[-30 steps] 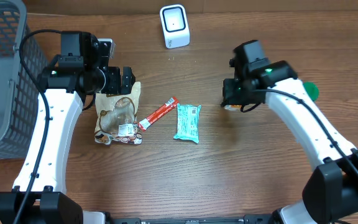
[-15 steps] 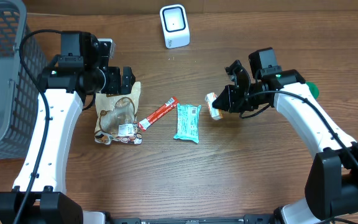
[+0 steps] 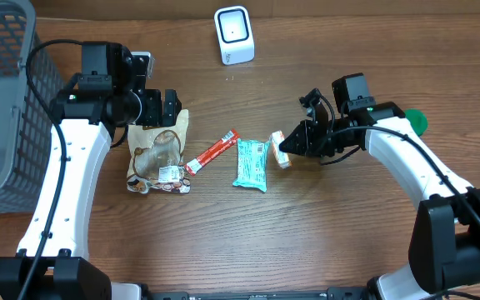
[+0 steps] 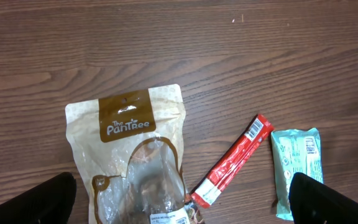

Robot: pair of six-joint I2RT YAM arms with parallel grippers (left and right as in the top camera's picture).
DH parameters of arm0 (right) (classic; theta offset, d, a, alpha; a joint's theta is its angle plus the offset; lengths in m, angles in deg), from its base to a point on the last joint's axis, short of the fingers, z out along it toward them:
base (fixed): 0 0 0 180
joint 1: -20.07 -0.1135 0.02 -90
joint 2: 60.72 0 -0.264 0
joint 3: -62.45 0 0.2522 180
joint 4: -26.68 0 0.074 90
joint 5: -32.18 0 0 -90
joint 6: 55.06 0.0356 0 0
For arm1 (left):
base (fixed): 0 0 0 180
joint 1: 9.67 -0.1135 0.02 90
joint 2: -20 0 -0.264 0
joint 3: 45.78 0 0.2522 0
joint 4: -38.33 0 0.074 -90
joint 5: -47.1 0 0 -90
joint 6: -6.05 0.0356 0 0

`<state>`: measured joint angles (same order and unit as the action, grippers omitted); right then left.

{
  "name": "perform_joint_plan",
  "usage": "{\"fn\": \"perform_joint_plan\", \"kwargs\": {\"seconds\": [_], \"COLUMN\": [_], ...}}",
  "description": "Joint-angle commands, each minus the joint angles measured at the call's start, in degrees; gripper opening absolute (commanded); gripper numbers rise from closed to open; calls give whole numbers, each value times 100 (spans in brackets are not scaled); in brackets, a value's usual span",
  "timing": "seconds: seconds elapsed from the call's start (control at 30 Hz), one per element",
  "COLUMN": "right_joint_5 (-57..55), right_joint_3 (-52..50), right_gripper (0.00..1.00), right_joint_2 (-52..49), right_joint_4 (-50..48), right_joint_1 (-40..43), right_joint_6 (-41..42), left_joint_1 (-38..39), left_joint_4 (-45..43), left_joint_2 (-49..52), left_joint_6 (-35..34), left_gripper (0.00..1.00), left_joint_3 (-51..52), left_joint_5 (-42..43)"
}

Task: Scan the item barcode
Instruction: 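Lift the Kleenex pack and carry it to the white scanner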

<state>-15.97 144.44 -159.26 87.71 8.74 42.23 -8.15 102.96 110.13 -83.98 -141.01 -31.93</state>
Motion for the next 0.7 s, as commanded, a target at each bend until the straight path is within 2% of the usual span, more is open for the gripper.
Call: {"fn": "perform_joint_plan", "kwargs": {"seconds": [0.0, 0.07, 0.13, 0.23, 0.43, 0.57, 0.67], "right_joint_5": [-382, -610, -931, -946, -831, -468, -411], "right_joint_3": [940, 1473, 2479, 3333, 6679, 7584, 7615], "right_gripper": [4, 4, 3, 3, 3, 3, 3], "right_joint_2": [7, 7, 4, -39, -1305, -1989, -2323], "right_joint_4": [426, 868, 1563, 2024, 3106, 3018, 2597], "right_joint_1": [4, 4, 4, 4, -98, -271, -382], "right_joint_6": [151, 192, 328, 461, 857, 953, 990], "left_joint_1": [2, 0, 0, 0, 0, 0, 2], "left_joint_4": [-11, -11, -11, -11, -11, -11, -11], "left_joint_2": [50, 50, 50, 50, 50, 50, 50], "left_joint_6": [-61, -61, -61, -61, -61, -61, -61], "left_gripper": [100, 100, 100, 100, 100, 100, 100], "left_joint_3": [-44, -44, -44, -44, -44, -44, -44], "left_joint_5": [48, 48, 48, 48, 48, 48, 48]}}
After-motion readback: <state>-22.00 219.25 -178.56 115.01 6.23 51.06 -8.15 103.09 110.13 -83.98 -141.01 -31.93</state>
